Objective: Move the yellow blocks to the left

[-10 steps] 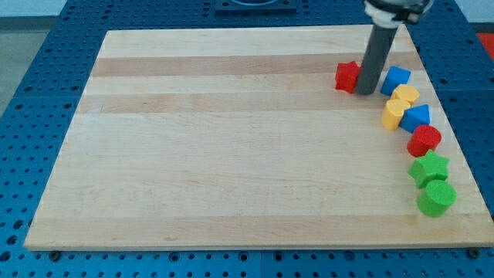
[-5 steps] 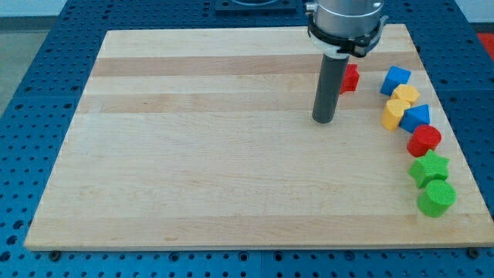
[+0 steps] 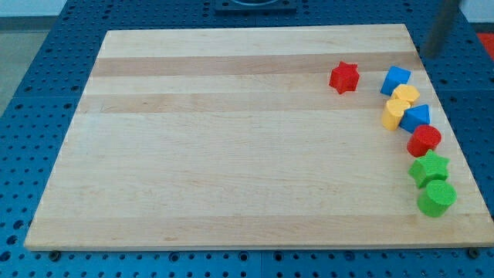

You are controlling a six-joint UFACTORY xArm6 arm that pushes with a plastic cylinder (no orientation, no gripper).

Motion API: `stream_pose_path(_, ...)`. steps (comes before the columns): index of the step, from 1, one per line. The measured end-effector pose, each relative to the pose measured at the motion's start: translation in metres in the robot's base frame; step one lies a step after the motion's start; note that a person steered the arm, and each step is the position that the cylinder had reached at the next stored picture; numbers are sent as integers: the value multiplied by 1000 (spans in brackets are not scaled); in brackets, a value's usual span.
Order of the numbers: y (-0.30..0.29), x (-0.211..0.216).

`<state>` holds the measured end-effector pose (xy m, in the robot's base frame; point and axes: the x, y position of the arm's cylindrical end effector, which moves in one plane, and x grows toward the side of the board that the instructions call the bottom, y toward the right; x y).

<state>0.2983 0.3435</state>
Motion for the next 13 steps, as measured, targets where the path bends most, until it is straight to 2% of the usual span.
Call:
stream_pose_path(1,0,10)
stream_pose_path(2,-19,69)
stream_pose_path(4,-61,118)
stream_pose_path(6,-68,78)
stream_pose_path(7,-95,76)
stream_pose_path(9,-215,151)
stream_pose_path(10,-254,171)
stream_pose_path(11,-250,159)
stream_pose_path(13,-165,88)
